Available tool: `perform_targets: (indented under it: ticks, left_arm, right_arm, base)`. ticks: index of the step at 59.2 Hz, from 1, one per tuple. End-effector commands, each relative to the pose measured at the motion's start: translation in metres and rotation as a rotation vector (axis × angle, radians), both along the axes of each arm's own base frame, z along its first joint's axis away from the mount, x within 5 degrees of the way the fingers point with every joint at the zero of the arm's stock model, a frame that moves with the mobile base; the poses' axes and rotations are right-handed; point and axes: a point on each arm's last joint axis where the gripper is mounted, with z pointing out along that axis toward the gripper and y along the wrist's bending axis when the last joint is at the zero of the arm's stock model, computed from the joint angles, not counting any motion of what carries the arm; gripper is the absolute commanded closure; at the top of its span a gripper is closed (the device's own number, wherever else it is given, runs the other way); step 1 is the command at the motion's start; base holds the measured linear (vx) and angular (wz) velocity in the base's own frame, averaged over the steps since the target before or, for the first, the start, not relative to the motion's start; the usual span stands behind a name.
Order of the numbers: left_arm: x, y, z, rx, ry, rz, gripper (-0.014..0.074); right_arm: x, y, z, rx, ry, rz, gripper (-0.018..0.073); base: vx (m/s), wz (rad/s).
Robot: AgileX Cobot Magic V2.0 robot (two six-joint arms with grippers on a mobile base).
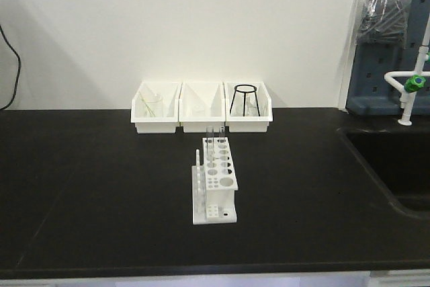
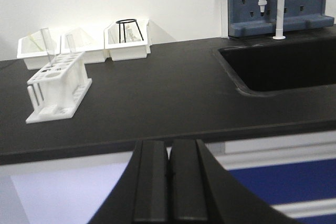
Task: Flip and reinsert test tube from rack
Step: 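Drive the base up to the bench facing the white test-tube rack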
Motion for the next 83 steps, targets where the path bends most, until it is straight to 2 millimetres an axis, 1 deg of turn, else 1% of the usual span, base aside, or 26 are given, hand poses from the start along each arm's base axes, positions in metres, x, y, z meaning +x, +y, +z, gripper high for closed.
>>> perform_targets:
  ticks: [1,51,83]
  left_arm:
    - [0.0,-0.0013,0.0089,-0.022,-0.089,-0.014,0.0602]
    - [0.0,-0.0013,0.0089,-0.022,-0.089,-0.014,0.0602]
    - [0.0,-0.0013,0.0089,-0.022,-0.089,-0.014,0.0602]
  right_arm:
    - [-0.0007,0.0013,0.0069,-0.009,-0.087,0.013,0.057]
    - [-0.0007,0.0013,0.0069,-0.009,-0.087,0.013,0.057]
    - [-0.0007,0.0013,0.0069,-0.009,-0.087,0.013,0.057]
  base:
    - [0.41,0.01]
    - [0.34,0.02]
    - [0.11,0.01]
